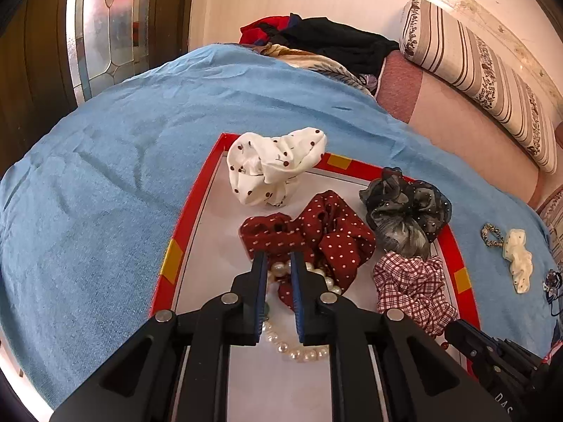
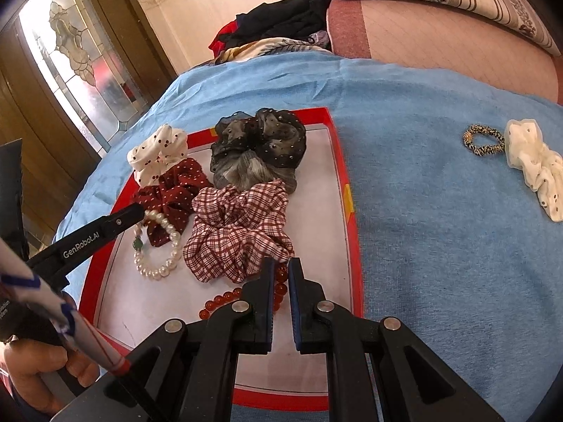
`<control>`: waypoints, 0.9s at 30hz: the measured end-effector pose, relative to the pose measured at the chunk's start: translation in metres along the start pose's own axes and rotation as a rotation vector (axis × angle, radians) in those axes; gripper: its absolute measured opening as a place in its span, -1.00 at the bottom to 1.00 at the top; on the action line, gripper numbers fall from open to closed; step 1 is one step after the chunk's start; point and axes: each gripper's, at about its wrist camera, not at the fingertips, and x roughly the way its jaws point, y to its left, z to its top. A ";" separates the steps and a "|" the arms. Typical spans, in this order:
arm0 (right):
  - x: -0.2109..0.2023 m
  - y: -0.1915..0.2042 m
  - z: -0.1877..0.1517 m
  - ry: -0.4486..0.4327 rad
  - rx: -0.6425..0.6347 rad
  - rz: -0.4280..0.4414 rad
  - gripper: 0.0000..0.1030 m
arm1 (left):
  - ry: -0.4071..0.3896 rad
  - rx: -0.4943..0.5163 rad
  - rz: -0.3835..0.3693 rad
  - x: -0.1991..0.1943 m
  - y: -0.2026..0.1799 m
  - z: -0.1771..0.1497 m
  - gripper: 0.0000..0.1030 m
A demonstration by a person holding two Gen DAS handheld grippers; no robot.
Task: Organize jewelry
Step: 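Lower and open the left tool to release pearls while right tool releases red beads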
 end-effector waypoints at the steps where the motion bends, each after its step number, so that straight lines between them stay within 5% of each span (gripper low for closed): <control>1: 0.000 -0.002 0.000 -0.001 0.004 0.001 -0.82 | -0.002 0.002 0.001 0.000 -0.001 0.000 -0.73; 6: -0.004 -0.004 0.001 -0.007 0.016 0.002 -0.82 | -0.030 -0.002 -0.013 -0.005 -0.001 0.002 -0.40; 27: -0.039 -0.029 0.009 -0.059 0.092 0.023 -0.67 | -0.091 0.046 -0.054 -0.015 -0.025 0.005 -0.35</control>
